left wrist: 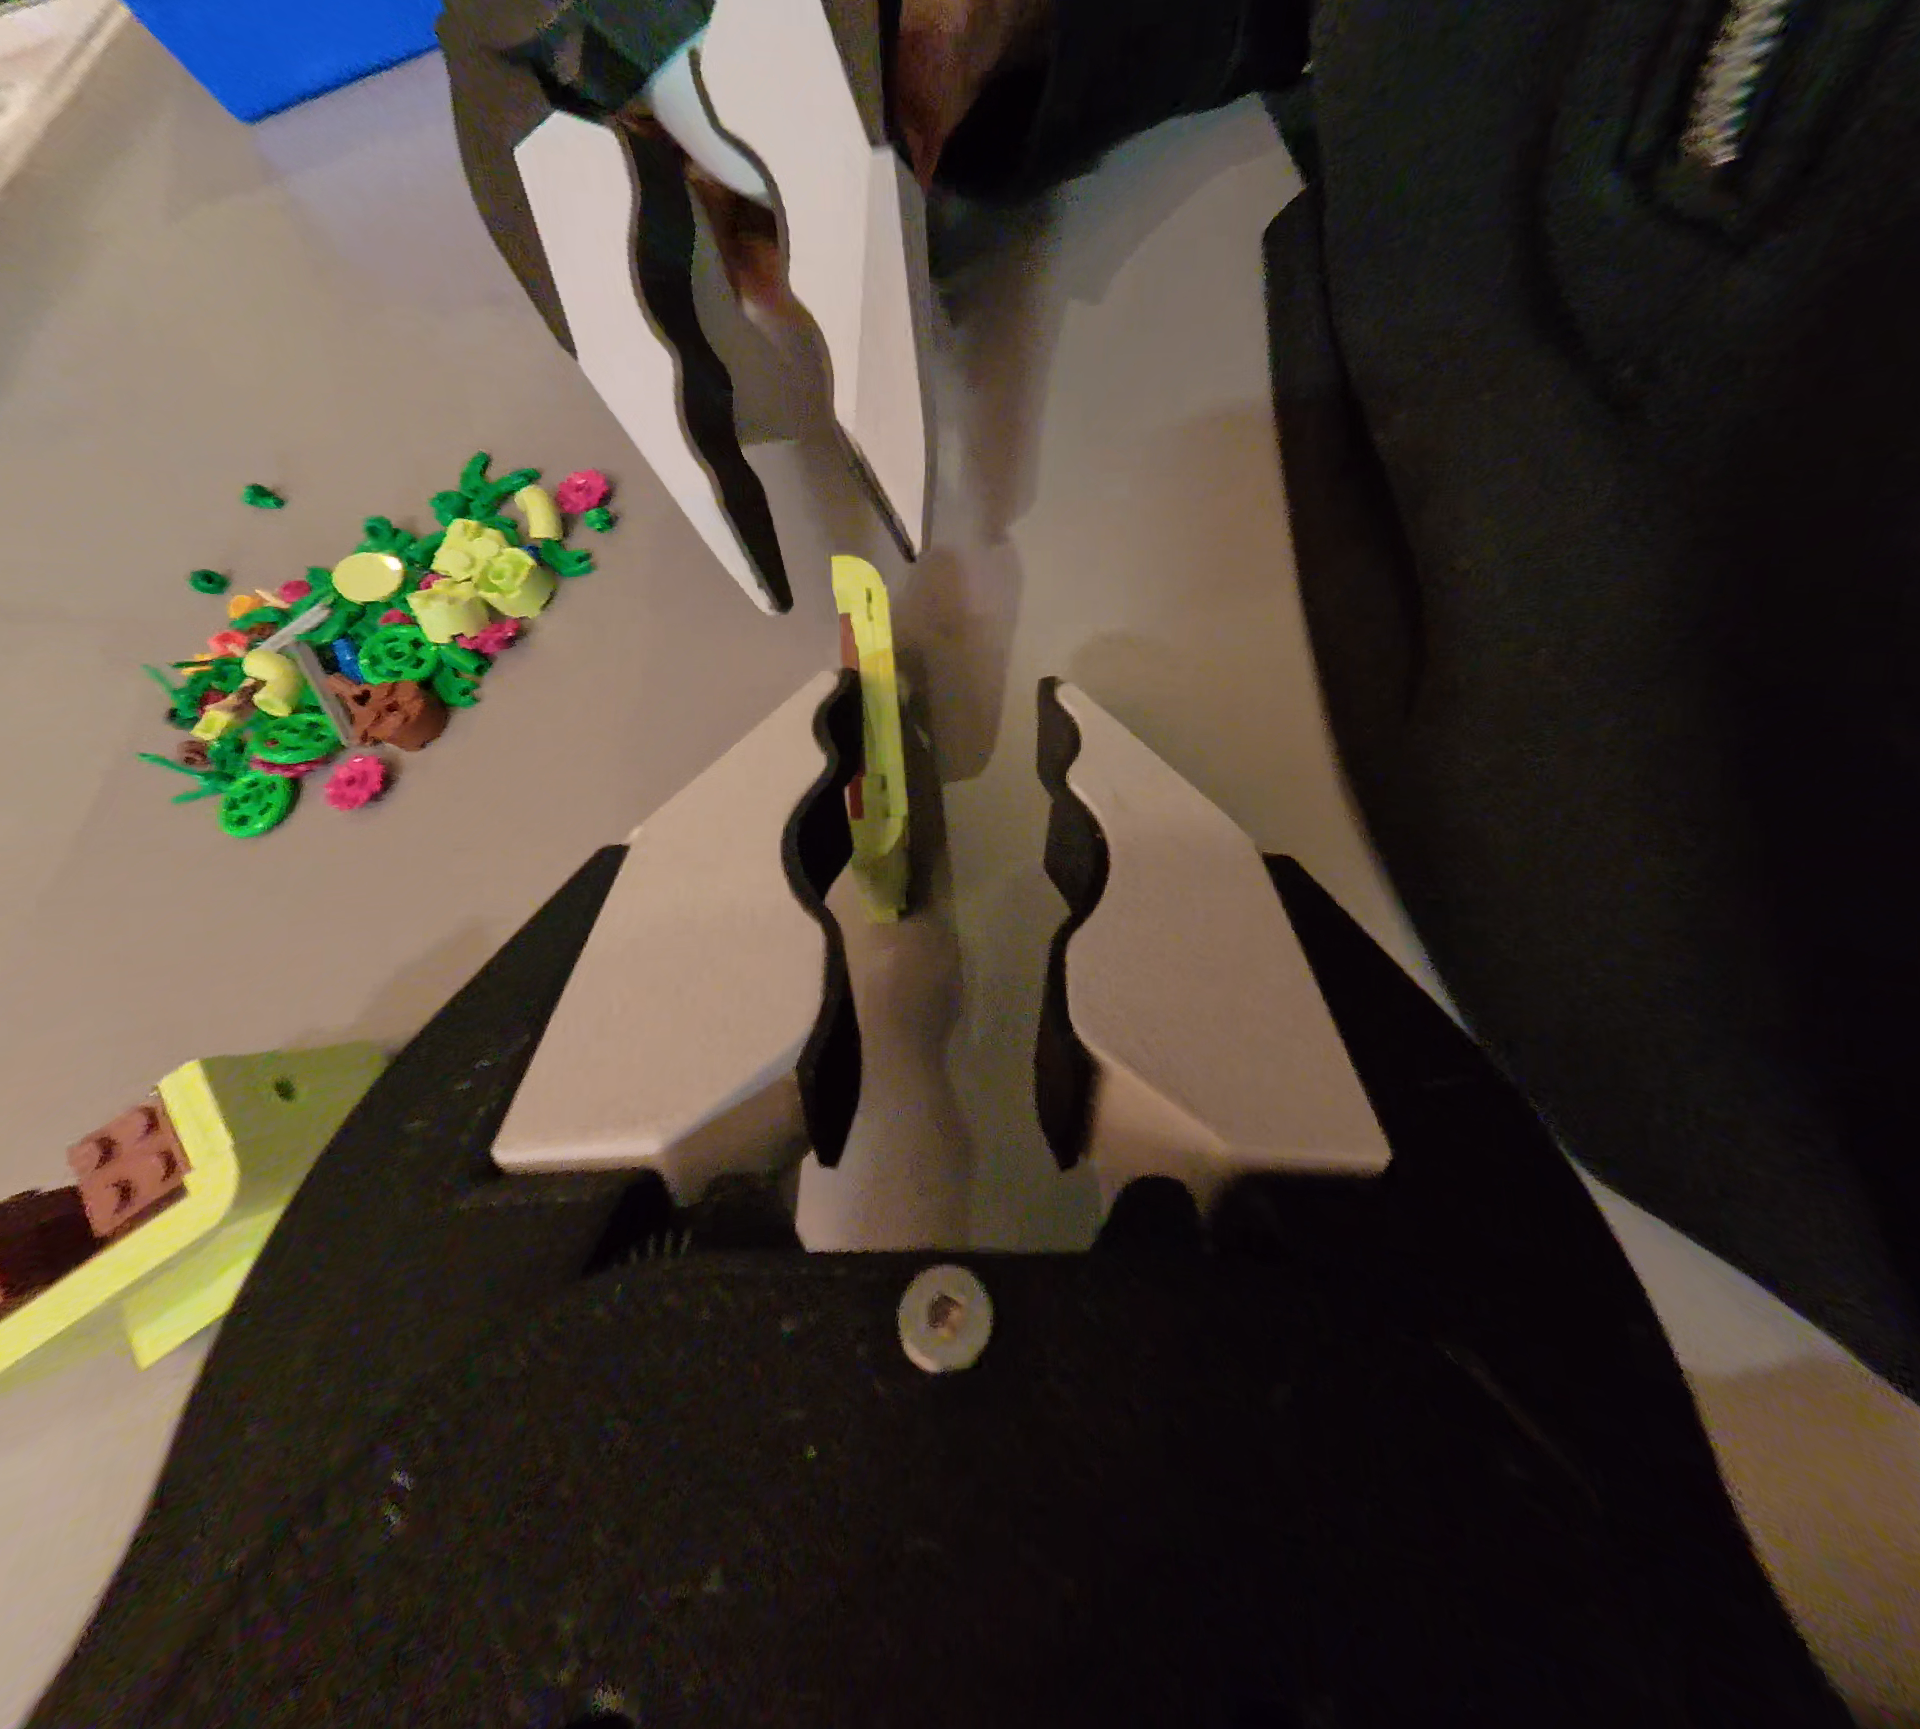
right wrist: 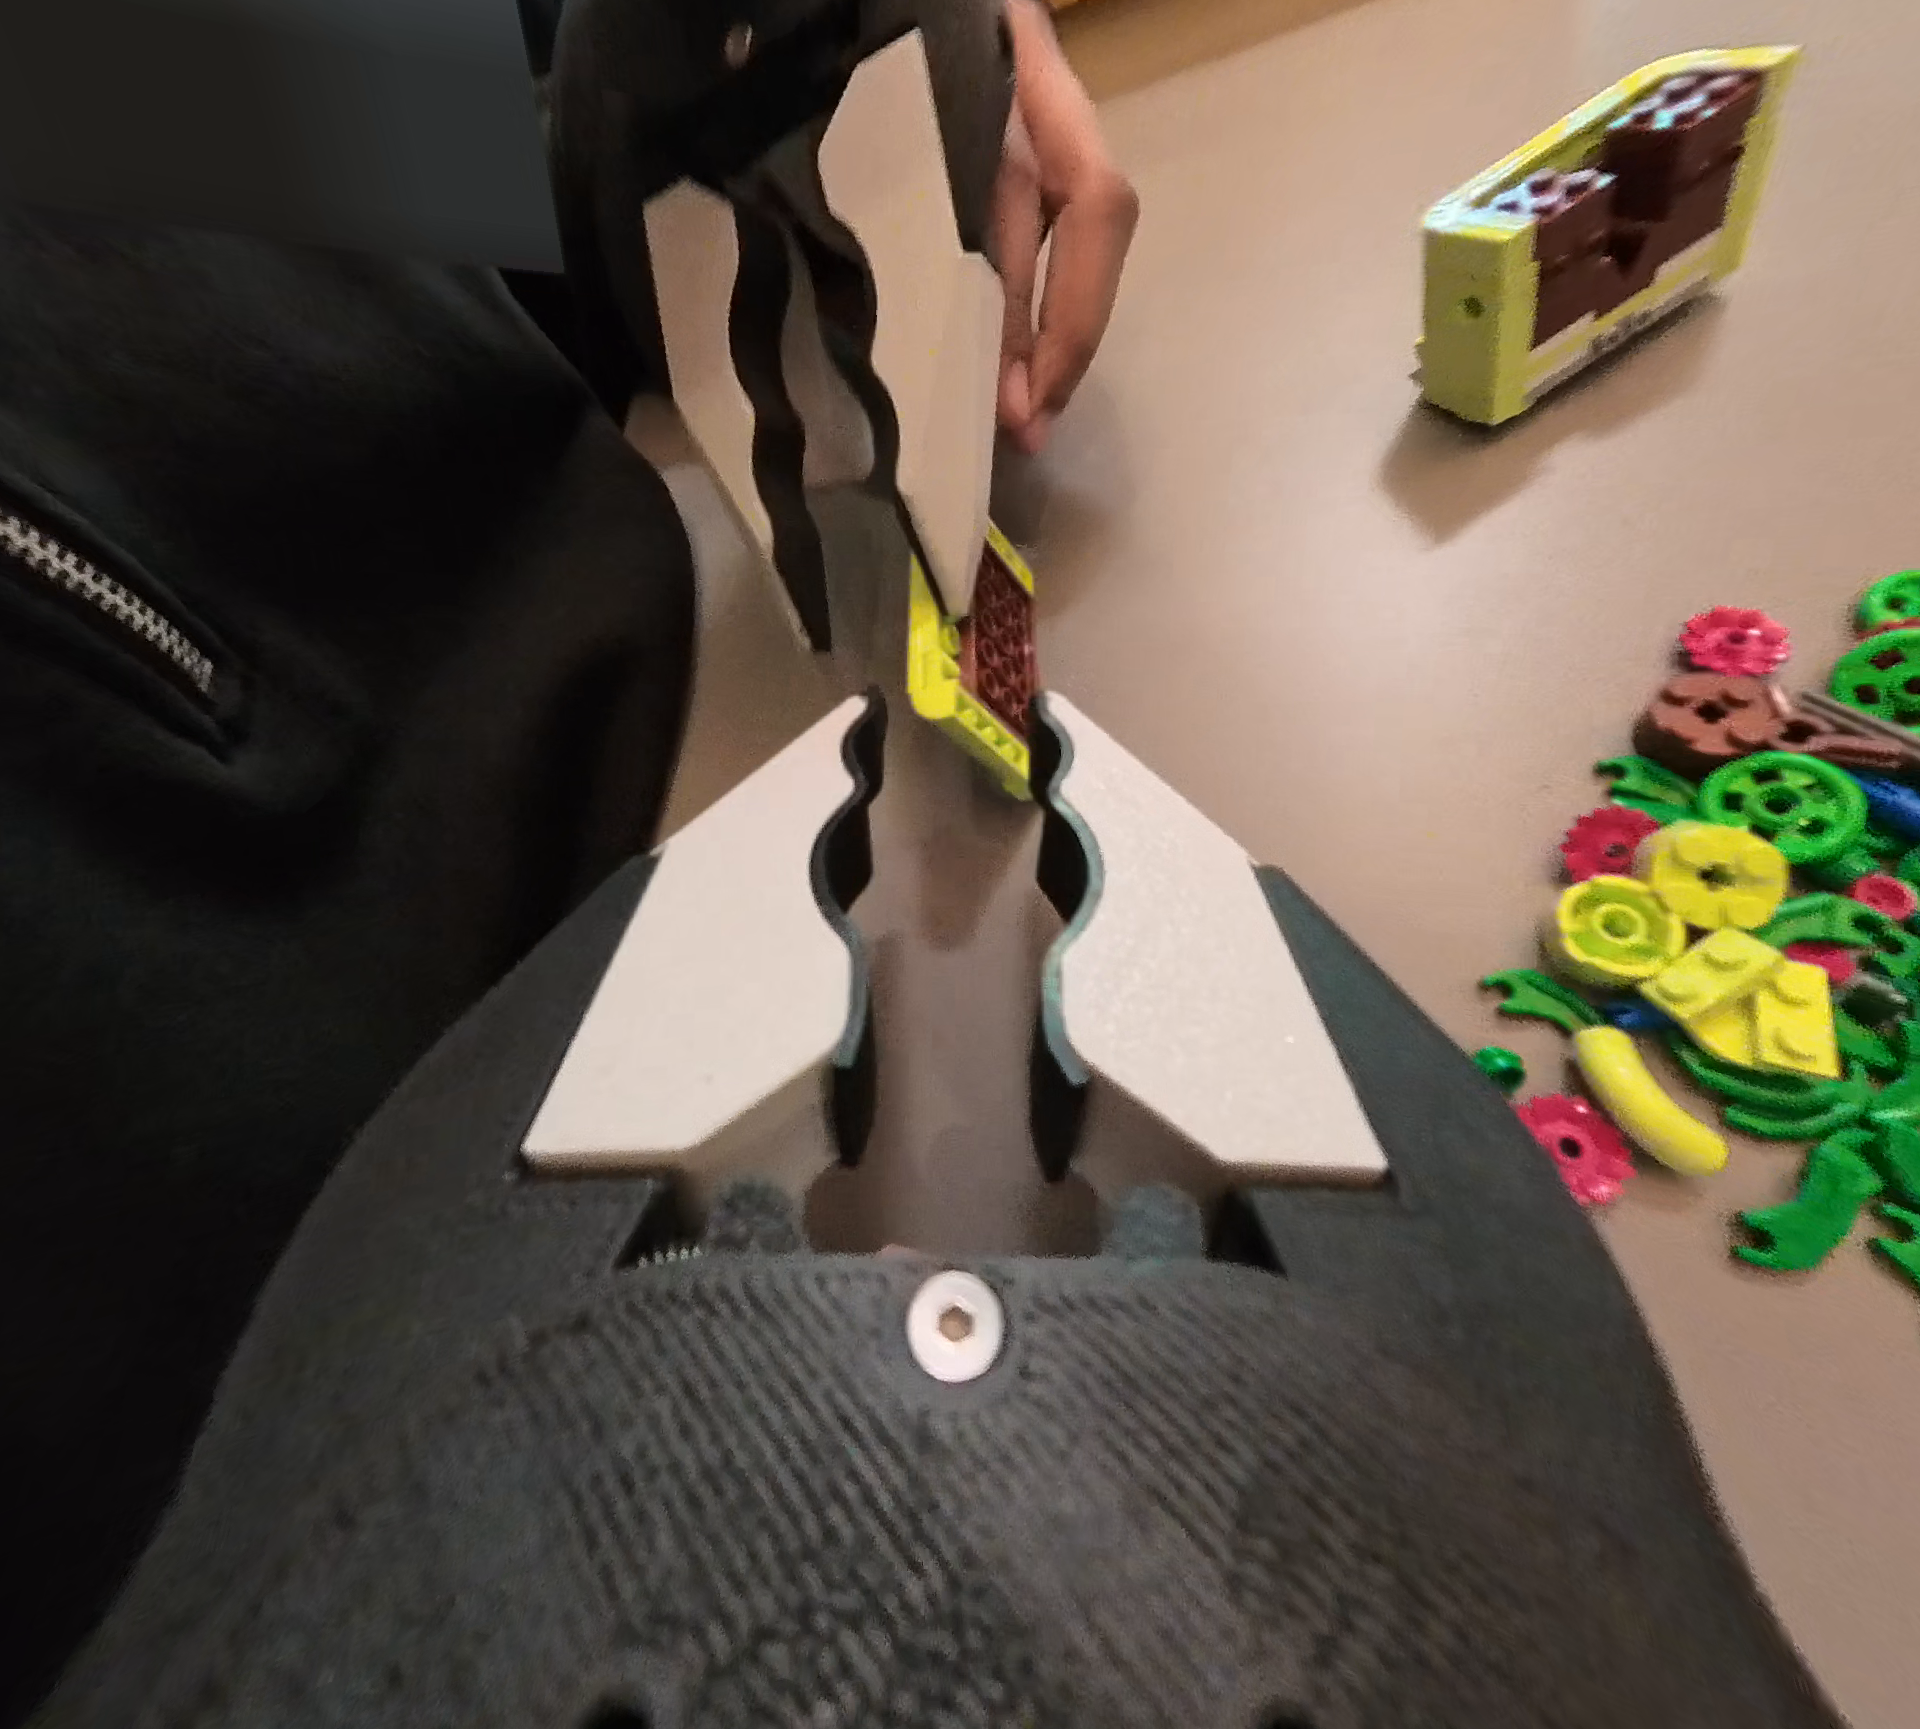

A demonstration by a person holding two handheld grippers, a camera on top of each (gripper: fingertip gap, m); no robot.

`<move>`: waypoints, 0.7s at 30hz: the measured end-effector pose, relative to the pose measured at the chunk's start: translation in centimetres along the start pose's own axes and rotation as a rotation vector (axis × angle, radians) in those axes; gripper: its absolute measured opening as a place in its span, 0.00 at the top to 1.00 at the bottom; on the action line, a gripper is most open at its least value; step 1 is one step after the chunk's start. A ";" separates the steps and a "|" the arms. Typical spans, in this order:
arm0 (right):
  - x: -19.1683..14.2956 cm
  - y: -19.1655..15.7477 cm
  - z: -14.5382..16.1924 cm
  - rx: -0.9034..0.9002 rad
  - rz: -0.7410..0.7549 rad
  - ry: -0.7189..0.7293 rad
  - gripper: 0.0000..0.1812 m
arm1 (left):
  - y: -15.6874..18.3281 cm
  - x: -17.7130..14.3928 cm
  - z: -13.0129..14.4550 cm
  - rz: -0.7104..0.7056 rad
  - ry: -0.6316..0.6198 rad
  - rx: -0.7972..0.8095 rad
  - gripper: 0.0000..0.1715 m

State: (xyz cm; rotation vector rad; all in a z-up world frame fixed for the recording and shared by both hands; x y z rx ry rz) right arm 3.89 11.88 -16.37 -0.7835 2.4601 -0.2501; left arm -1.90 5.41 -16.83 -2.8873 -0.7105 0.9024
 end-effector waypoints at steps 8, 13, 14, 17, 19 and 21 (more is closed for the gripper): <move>1.0 -1.1 1.0 -0.147 0.023 -0.100 0.92 | -0.7 -1.3 -0.4 -0.008 0.070 -0.066 0.86; 0.5 -0.7 0.4 -0.141 0.049 -0.045 0.83 | -1.6 -1.2 0.1 -0.100 0.042 -0.195 0.65; 0.3 -0.5 0.2 -0.141 0.062 -0.028 0.80 | -1.4 -1.1 0.2 -0.108 0.029 -0.228 0.61; 0.2 -0.2 -0.6 -0.187 0.102 0.026 0.74 | -0.7 -0.7 1.2 -0.127 -0.064 -0.414 0.53; 0.8 -0.5 -0.9 -0.252 0.108 0.023 0.74 | 0.1 -0.2 1.8 -0.136 -0.122 -0.500 0.56; 1.8 -0.3 -0.4 -0.302 0.126 -0.070 0.76 | 0.4 0.0 2.2 -0.207 -0.172 -0.494 0.58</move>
Point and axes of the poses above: each gripper's, where its closed fingertips meet, x out along the fingers, z out of its underside, y = z × x across the jaws, the point moved 4 cm from there along -x, back along the fingers, and after that the axes turned 1 degree about -z, right-handed, at the moved point
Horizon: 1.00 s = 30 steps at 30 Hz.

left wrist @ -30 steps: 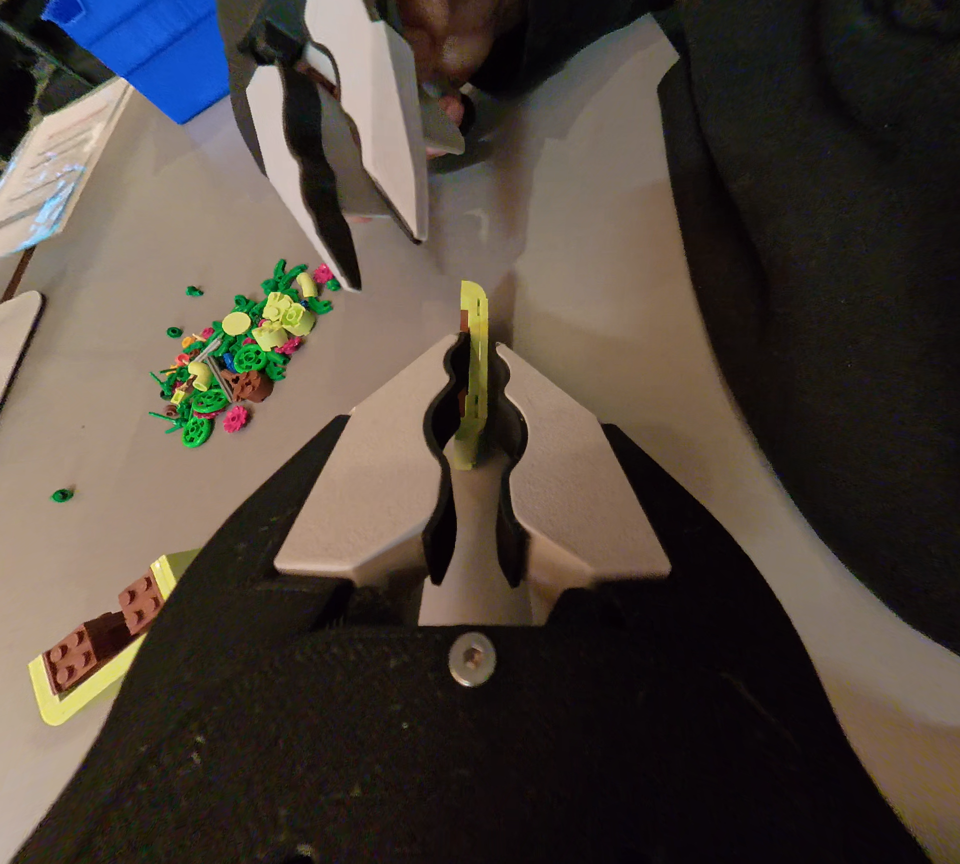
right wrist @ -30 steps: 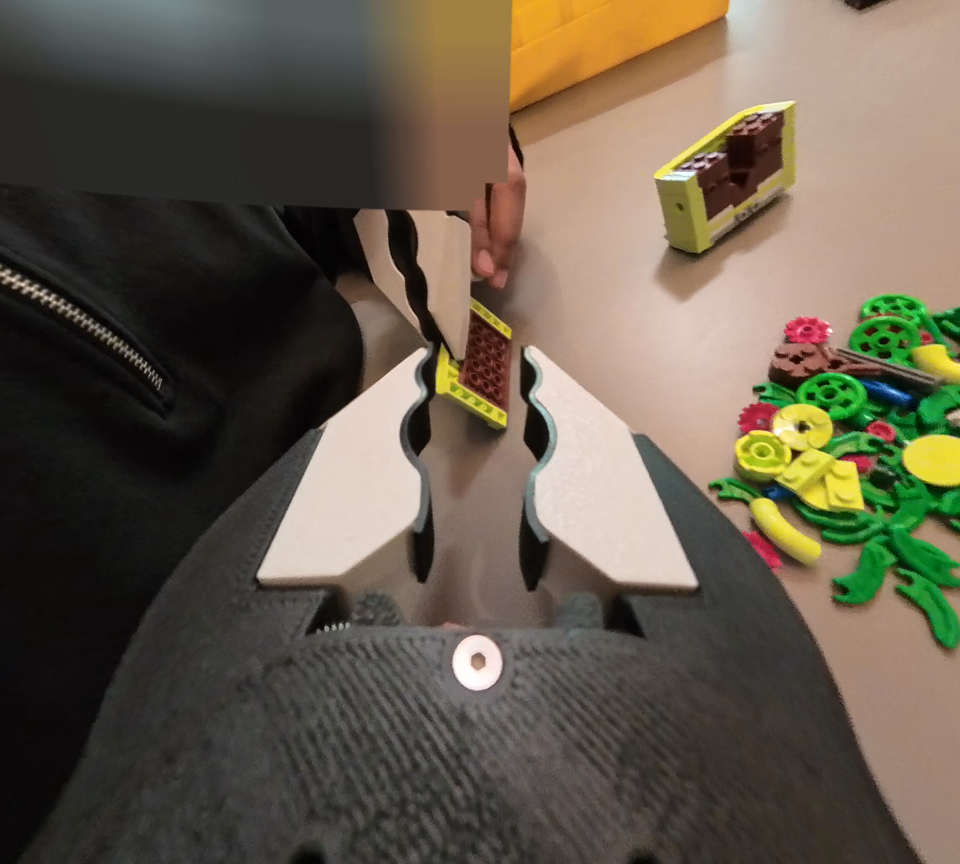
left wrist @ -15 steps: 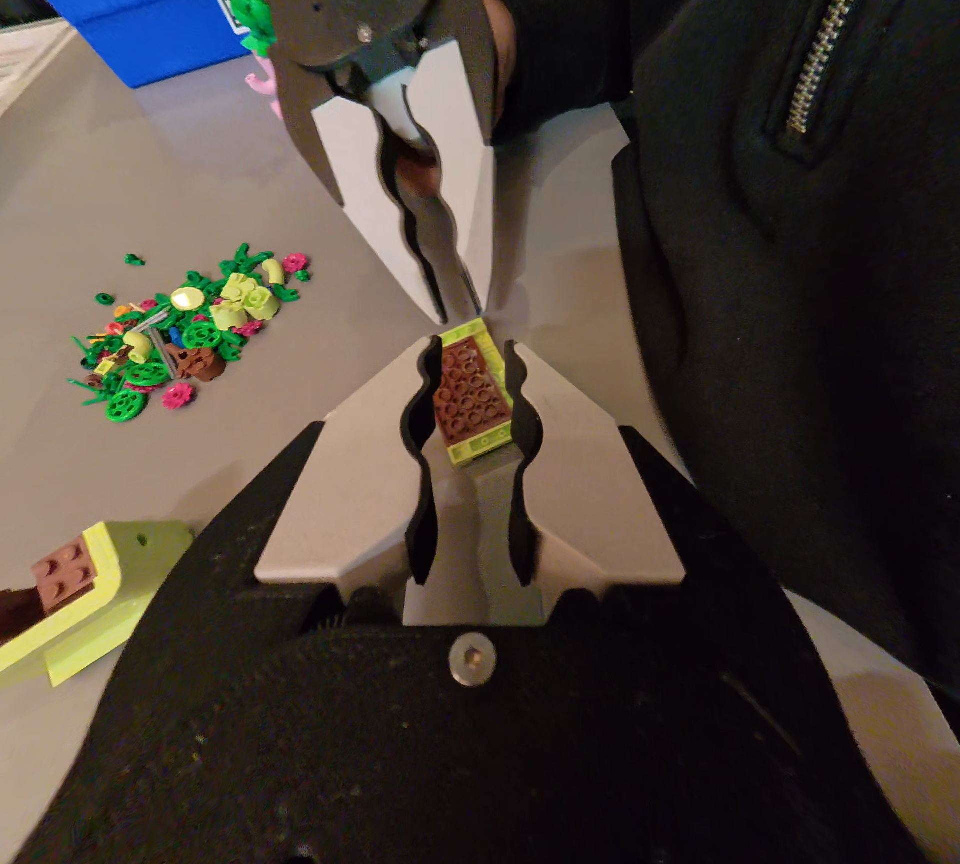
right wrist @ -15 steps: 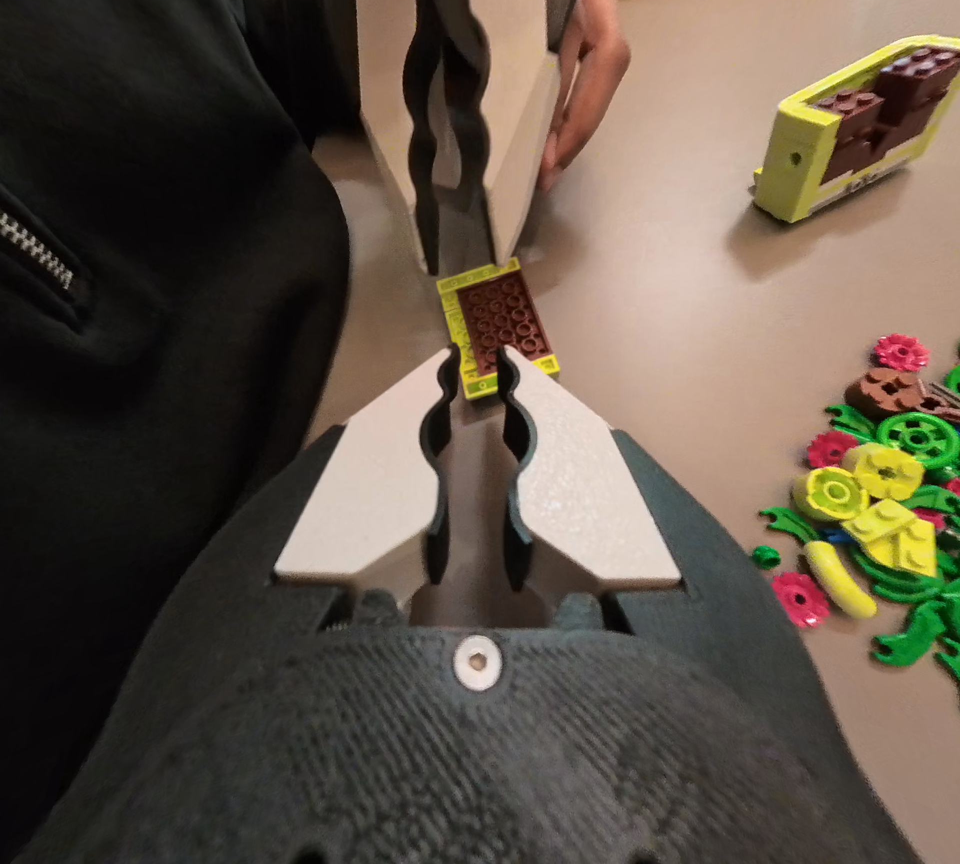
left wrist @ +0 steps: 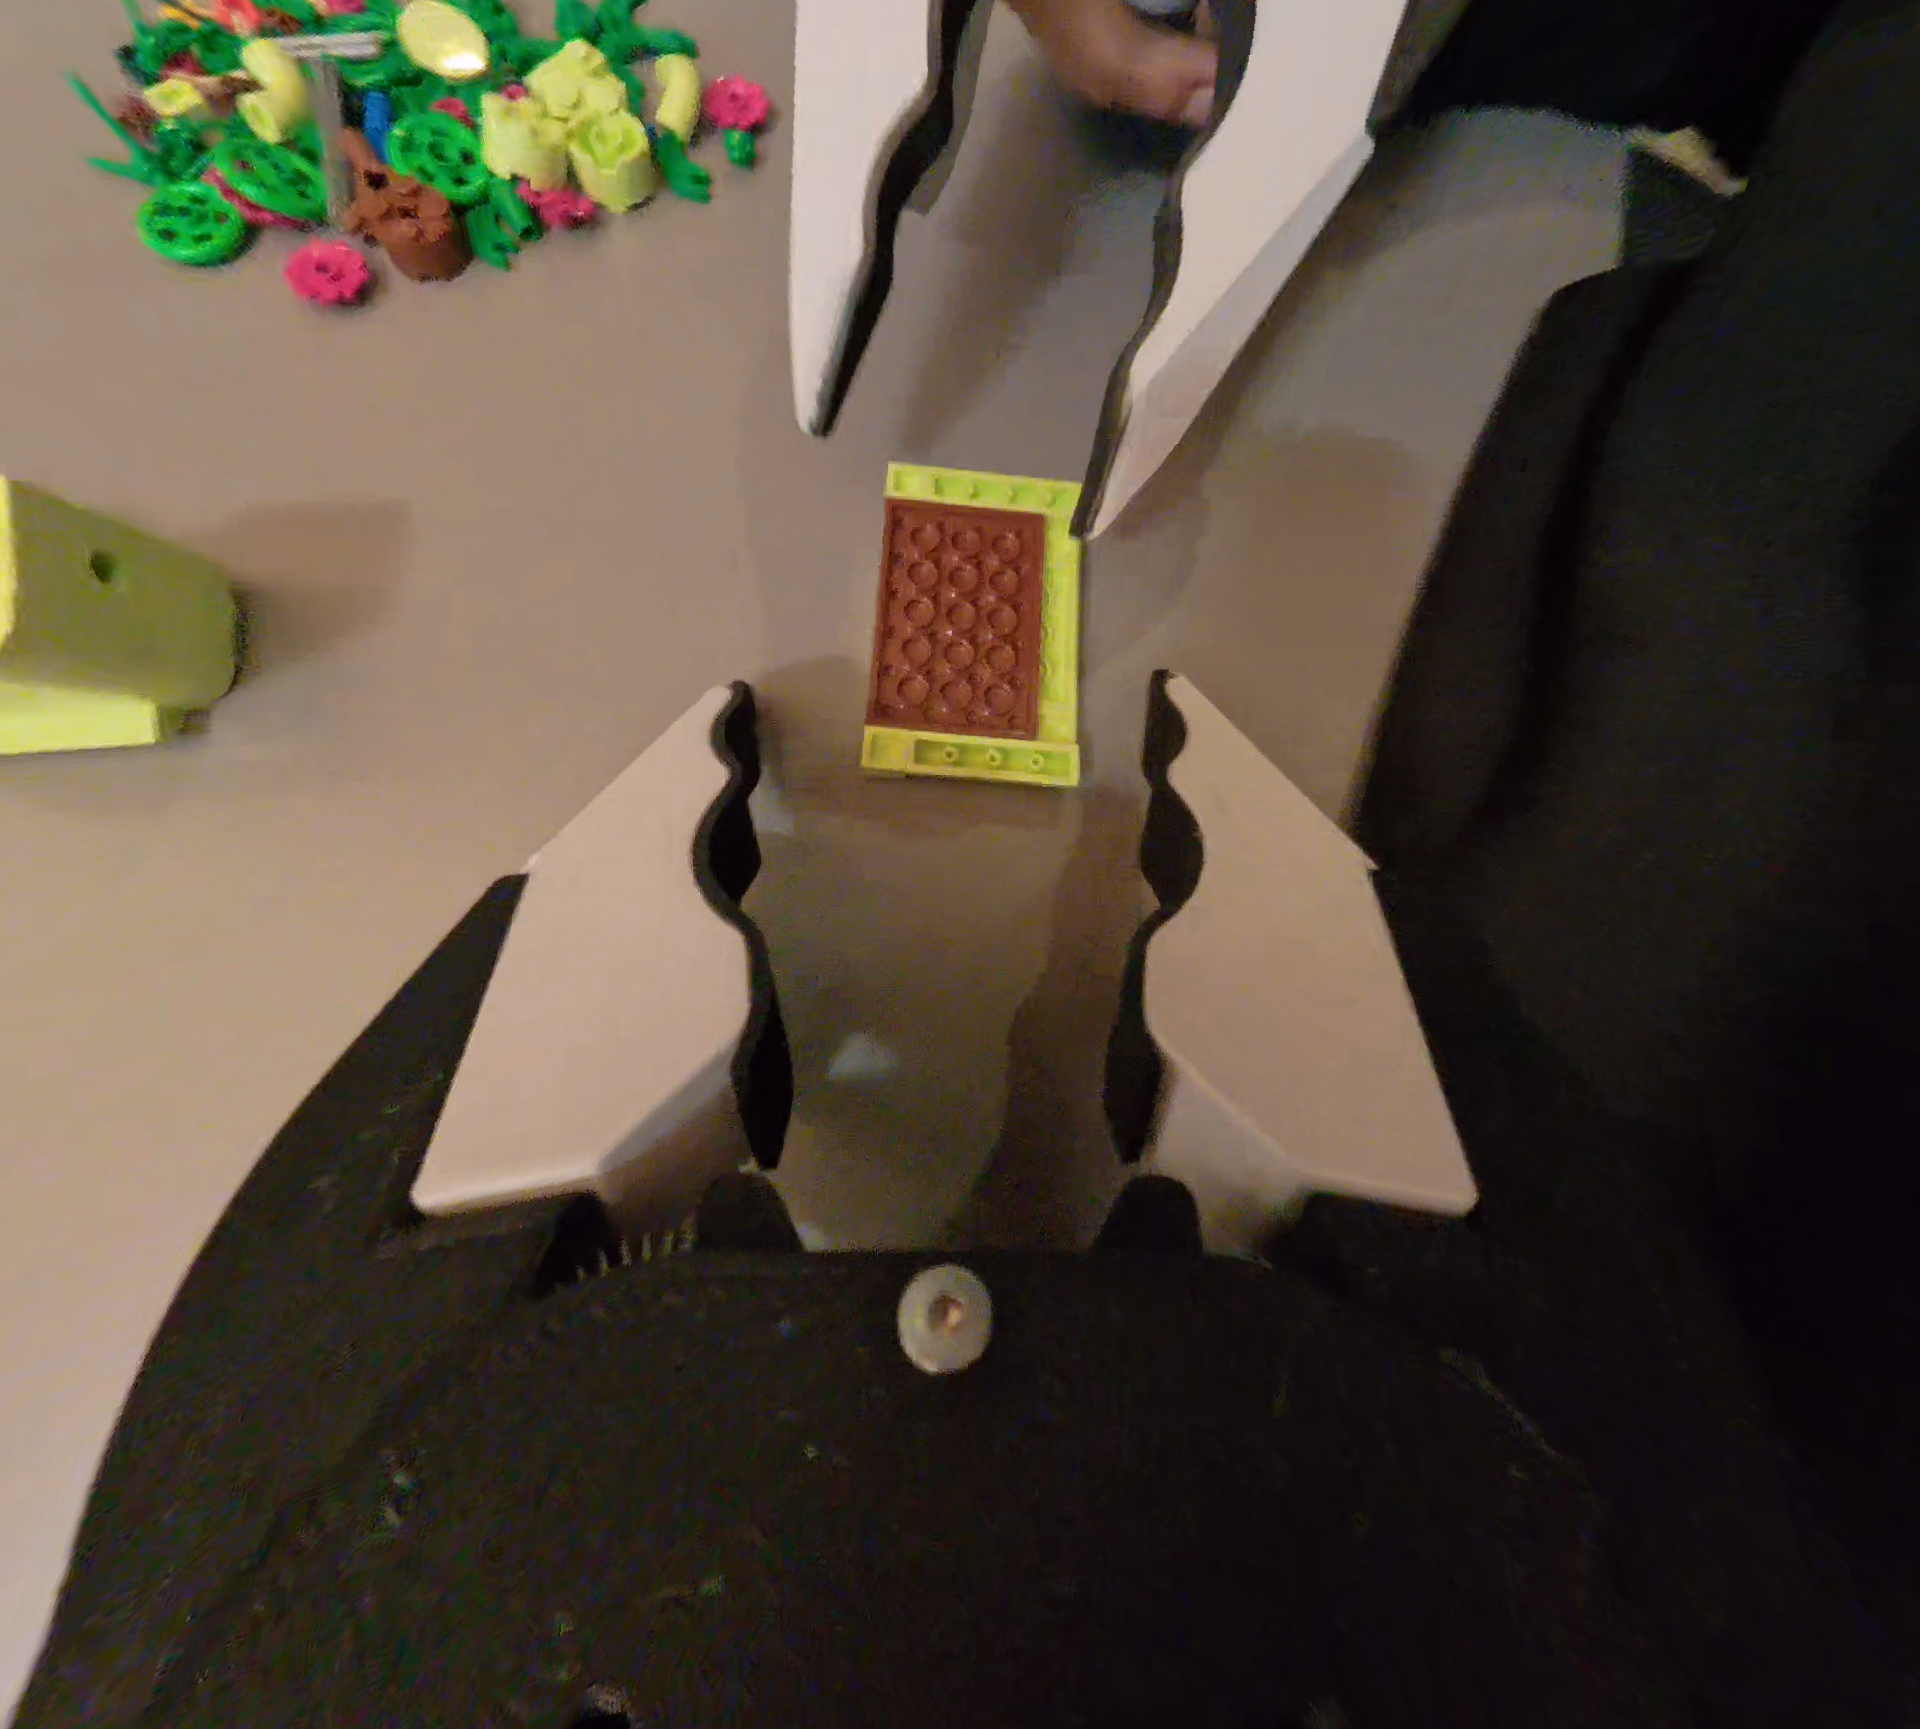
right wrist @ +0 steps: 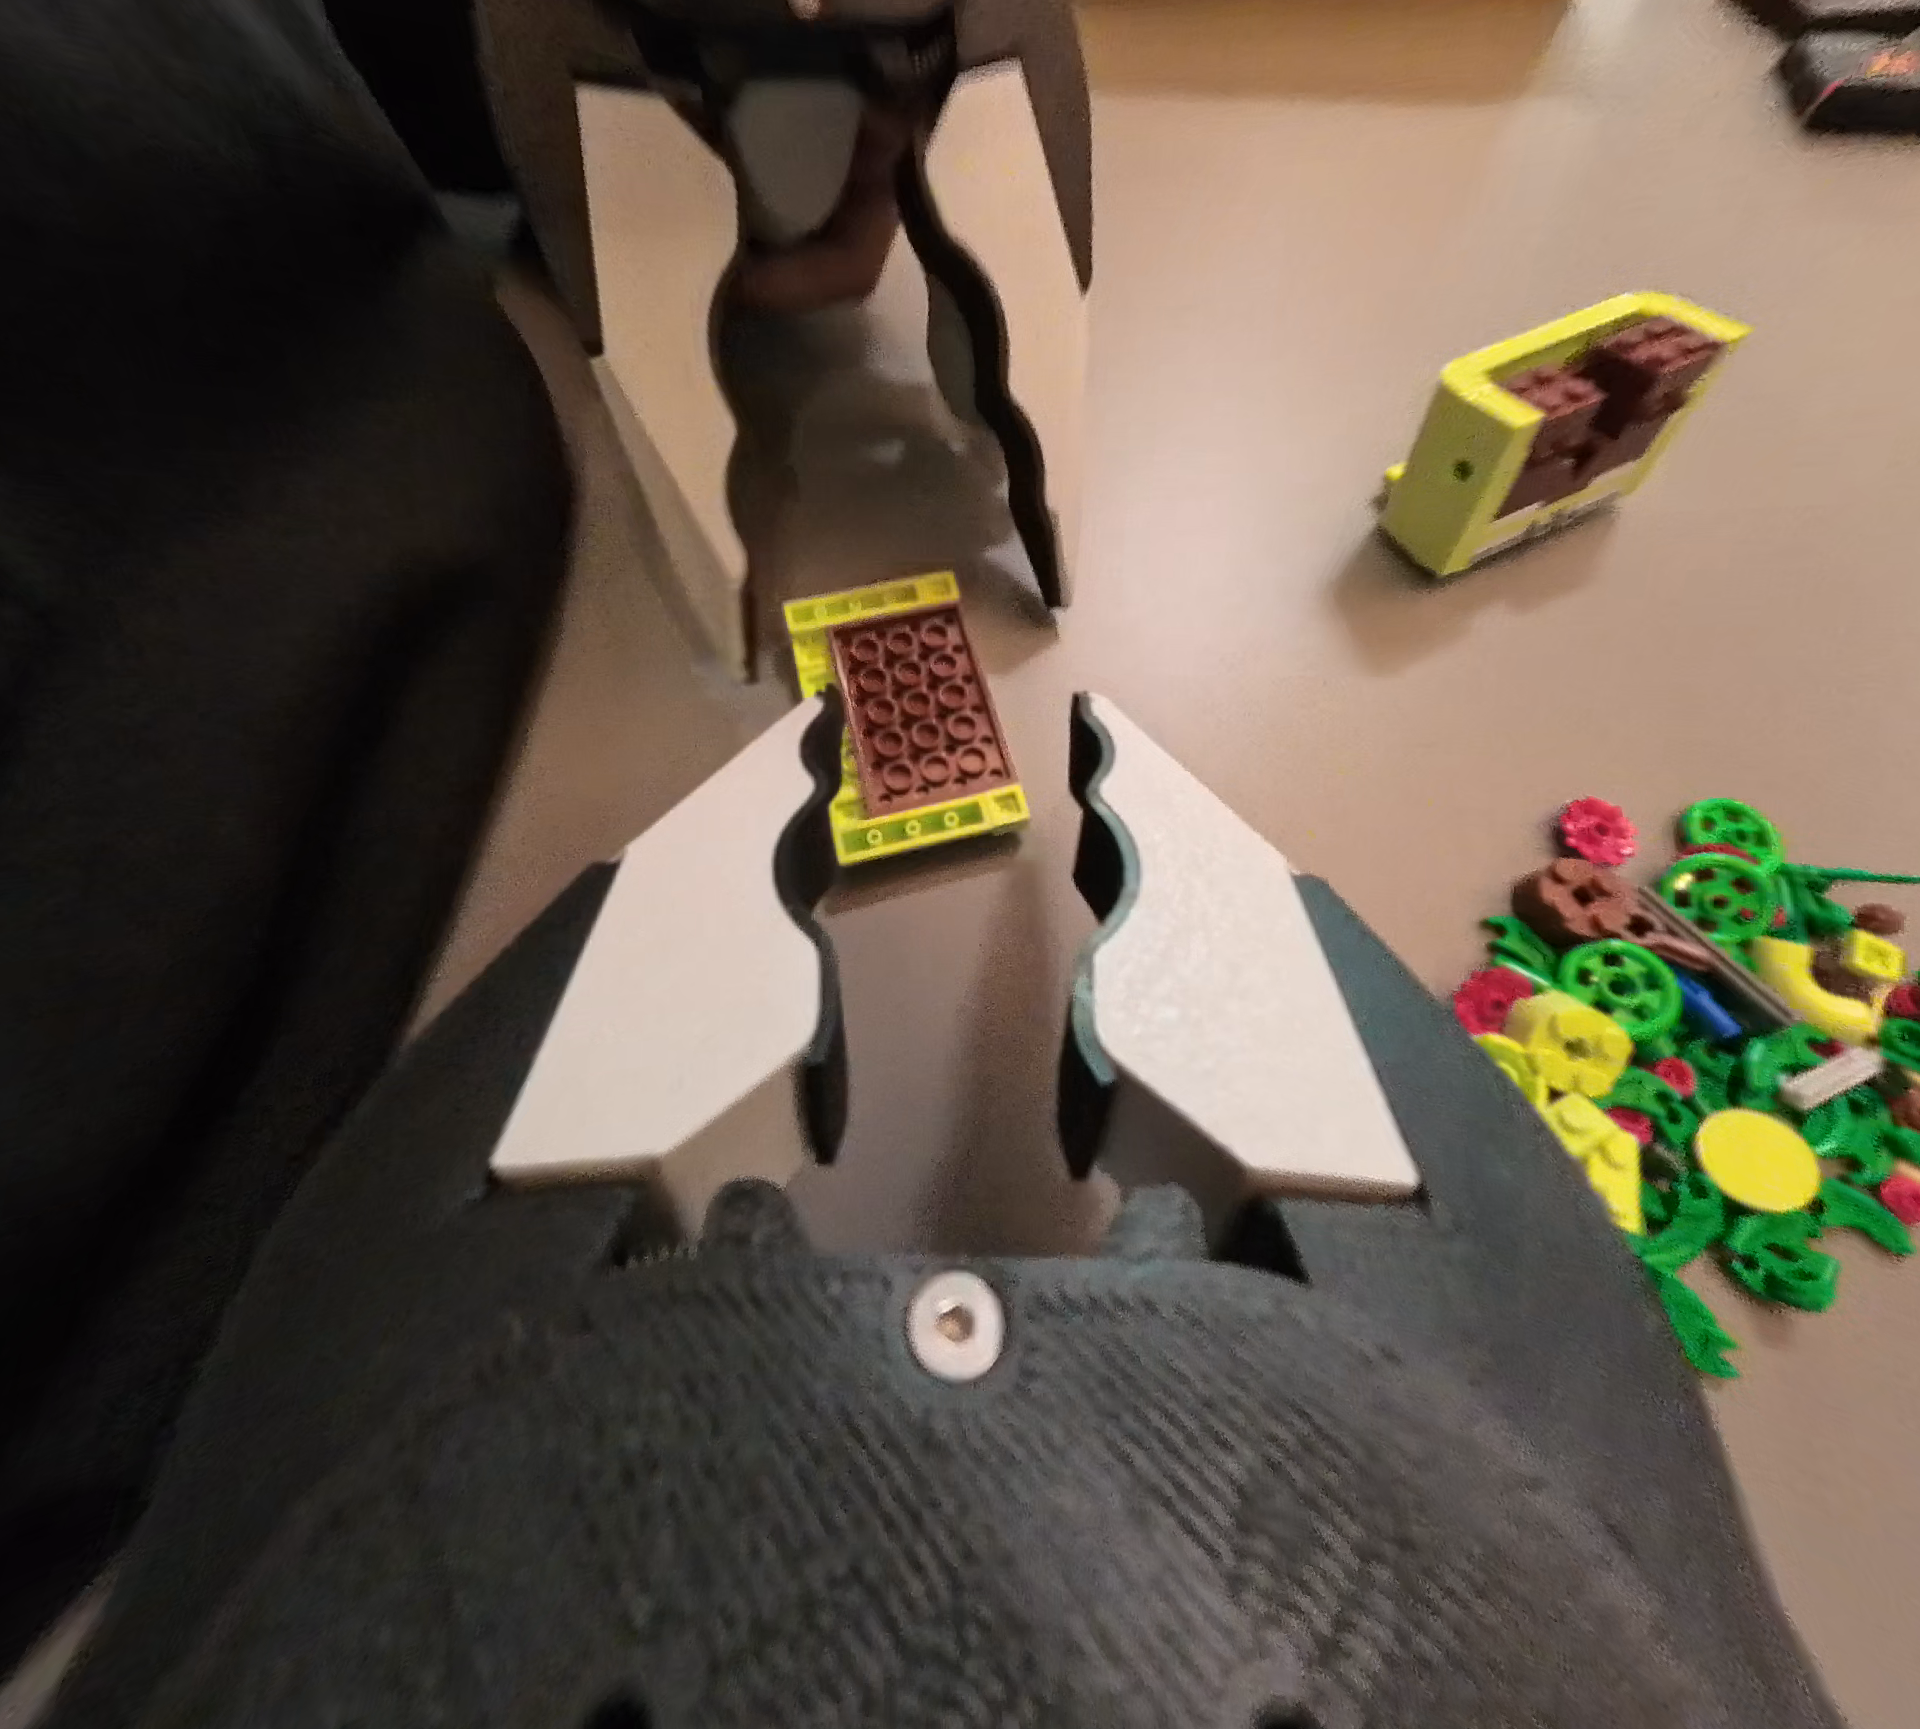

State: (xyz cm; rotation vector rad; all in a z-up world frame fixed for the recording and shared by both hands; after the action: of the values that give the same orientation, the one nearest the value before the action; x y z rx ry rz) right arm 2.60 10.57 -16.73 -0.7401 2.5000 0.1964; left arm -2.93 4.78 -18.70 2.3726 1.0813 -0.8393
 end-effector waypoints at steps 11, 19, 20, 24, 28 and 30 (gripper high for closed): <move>2.9 -0.5 0.7 -0.070 -0.177 -0.183 0.79 | 0.5 0.5 0.4 -0.050 -0.048 0.088 0.76; 2.8 0.0 0.9 0.027 -0.277 -0.176 0.83 | 0.5 0.6 0.4 -0.006 -0.049 0.077 0.76; 2.8 0.0 0.9 0.027 -0.278 -0.174 0.83 | 0.5 0.6 0.3 -0.003 -0.049 0.078 0.76; 2.9 -0.3 0.9 -0.036 -0.245 -0.180 0.82 | 0.5 0.6 0.3 0.009 -0.049 0.082 0.76; 2.9 -0.5 0.8 -0.038 -0.227 -0.198 0.82 | 0.5 0.7 0.2 0.019 -0.048 0.088 0.77; 3.0 -0.6 0.8 -0.037 -0.213 -0.211 0.82 | 0.4 0.7 0.2 0.023 -0.048 0.087 0.77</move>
State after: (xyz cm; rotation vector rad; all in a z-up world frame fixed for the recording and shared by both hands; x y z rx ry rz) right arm 1.11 8.92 -18.95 -0.9423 2.2072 0.2315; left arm -2.32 4.72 -19.25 2.4179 1.0158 -0.9481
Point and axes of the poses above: each gripper's, where its closed fingertips meet, x out along the fingers, z out of its underside, y = z × x across the jaws, the point moved 4 cm from there along -x, back along the fingers, and after that the axes turned 1 degree about -z, right-handed, at the moved point
